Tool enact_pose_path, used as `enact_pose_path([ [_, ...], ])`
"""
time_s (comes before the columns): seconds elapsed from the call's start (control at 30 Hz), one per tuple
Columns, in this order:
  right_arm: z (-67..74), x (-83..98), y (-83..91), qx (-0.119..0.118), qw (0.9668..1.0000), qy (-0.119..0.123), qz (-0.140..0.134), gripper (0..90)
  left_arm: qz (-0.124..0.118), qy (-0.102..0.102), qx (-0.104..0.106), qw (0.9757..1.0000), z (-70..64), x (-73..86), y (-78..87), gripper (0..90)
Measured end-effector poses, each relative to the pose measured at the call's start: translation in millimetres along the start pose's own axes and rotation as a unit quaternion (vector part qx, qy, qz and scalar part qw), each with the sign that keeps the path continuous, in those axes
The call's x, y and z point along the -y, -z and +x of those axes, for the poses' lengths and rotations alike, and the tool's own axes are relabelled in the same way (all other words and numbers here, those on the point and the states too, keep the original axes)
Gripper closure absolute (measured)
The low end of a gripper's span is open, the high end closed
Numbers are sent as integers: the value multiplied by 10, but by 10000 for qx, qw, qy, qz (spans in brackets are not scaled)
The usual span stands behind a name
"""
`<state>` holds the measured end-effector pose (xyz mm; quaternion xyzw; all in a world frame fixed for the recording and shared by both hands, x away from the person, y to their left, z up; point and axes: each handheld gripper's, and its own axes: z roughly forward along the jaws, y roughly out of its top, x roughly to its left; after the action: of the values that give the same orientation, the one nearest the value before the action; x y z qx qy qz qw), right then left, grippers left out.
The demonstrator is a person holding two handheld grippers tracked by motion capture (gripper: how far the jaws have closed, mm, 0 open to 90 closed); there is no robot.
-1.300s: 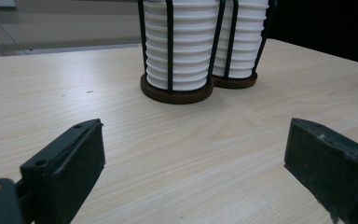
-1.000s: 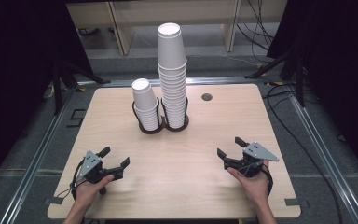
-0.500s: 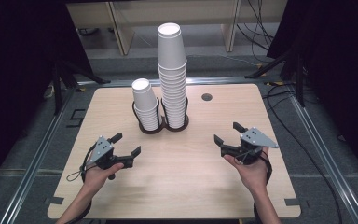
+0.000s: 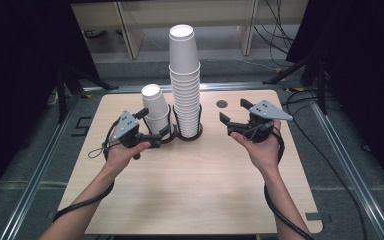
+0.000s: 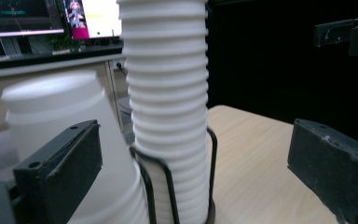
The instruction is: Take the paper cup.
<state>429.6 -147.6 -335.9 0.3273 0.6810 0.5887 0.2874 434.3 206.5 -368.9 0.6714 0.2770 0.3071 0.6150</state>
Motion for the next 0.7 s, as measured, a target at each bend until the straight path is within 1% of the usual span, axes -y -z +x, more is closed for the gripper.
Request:
enact_pose_path([
  [0.03, -12, -53, -30, 29, 9999, 92, -71, 152, 26, 15, -27, 10000, -7, -52, -45, 26],
  [0.07, -18, -107, -54, 16, 9999, 135, -67, 153, 26, 15, -27, 10000, -7, -52, -45, 26],
  [0.1, -21, -155, -77, 1, 9997, 182, -133, 155, -19, -45, -26, 10000, -2, -158, -148, 26],
  [0.13, -21, -155, -77, 1, 9997, 182, -133, 155, -19, -45, -26, 10000, -2, -158, -148, 25],
  [0.17, -33, -250, -122, 10, 9996, 175, -210, 155, -42, -106, -36, 9999, 12, -253, -236, 25],
  [0.2, -40, -296, -151, -36, 9996, 145, -219, 155, -56, -115, -25, 9999, 15, -297, -276, 25],
  [0.23, -53, -339, -174, -11, 9994, 220, -272, 154, -49, -147, -12, 9999, 17, -337, -312, 25],
  [0.27, -53, -339, -174, -11, 9994, 220, -272, 154, -49, -147, -12, 9999, 17, -337, -312, 23],
  [0.33, -55, -422, -218, -19, 9994, 241, -250, 154, -31, -216, -19, 9998, 30, -408, -383, 19],
  [0.37, -61, -496, -277, -50, 9991, 281, -317, 153, -18, -172, -28, 9998, 54, -460, -454, 19],
  [0.4, -62, -534, -303, -46, 9990, 300, -327, 153, -24, -134, -21, 9999, 68, -479, -493, 20],
  [0.43, -62, -534, -303, -46, 9990, 300, -327, 153, -24, -134, -21, 9999, 68, -479, -493, 20],
  [0.47, -62, -574, -332, -60, 9989, 308, -346, 153, -7, -90, -22, 10000, 80, -495, -527, 20],
  [0.5, -54, -611, -364, -108, 9990, 250, -360, 153, 7, -57, -15, 10000, 87, -506, -554, 19],
  [0.53, -47, -687, -431, -131, 9989, 263, -376, 152, 16, 17, 3, 10000, 95, -538, -625, 19],
  [0.63, -31, -759, -499, -157, 9988, 298, -362, 151, 10, 13, 17, 10000, 91, -567, -679, 19],
  [0.67, -20, -818, -555, -225, 9985, 251, -438, 151, -2, 22, 28, 10000, 88, -581, -699, 18],
  [0.7, -24, -845, -568, -232, 9984, 259, -446, 150, 12, 20, 29, 10000, 82, -593, -716, 17],
])
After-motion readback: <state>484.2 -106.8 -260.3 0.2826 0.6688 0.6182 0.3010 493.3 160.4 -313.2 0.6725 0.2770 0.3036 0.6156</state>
